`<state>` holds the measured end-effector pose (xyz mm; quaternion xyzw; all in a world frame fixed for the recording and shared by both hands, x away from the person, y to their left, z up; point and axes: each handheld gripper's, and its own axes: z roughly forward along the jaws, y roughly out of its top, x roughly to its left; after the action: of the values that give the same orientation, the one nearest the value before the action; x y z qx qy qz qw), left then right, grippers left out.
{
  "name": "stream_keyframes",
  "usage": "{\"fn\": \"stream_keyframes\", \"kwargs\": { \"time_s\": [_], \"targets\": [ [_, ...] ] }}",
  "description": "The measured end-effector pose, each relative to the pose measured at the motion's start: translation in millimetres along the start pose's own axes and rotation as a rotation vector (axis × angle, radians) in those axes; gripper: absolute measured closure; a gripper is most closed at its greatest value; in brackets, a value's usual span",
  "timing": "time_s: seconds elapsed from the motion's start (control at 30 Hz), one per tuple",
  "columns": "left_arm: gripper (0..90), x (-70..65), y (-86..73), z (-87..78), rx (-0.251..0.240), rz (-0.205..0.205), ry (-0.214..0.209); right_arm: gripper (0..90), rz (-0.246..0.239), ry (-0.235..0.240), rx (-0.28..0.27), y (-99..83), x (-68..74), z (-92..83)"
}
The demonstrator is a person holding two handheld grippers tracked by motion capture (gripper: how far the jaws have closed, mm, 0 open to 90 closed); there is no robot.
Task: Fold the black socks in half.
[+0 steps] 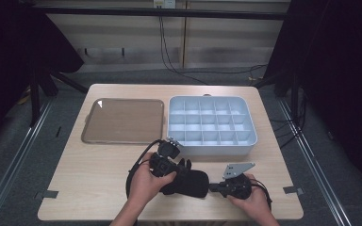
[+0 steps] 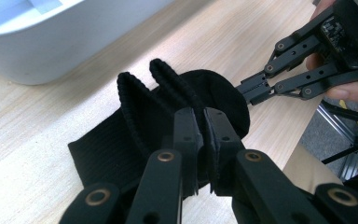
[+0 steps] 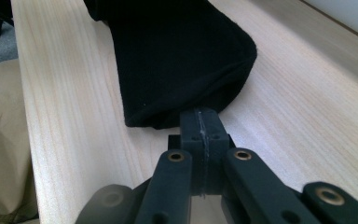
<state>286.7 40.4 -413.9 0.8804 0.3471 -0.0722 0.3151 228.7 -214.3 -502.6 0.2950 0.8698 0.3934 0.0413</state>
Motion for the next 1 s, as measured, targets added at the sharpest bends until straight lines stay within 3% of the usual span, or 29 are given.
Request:
{"fn": "stream_keyframes", "kwargs": {
  "time_s": [0.73,0.8,1.0],
  "targets": [
    [84.1,-5.4,1.6,20.7,0.045,0.028,-0.018,90.0,-0.005,-0.001,0.001,1.4,0.8,1.6],
    [84.1,-6.6,1.1,22.1,0.046,0.01,-0.024,90.0,-0.007,-0.005,0.001,1.6,1.0,1.7],
    [84.1,-6.8,0.3,26.7,0.052,0.015,-0.028,90.0,0.001,0.0,0.0,1.7,0.7,2.1]
  ]
}}
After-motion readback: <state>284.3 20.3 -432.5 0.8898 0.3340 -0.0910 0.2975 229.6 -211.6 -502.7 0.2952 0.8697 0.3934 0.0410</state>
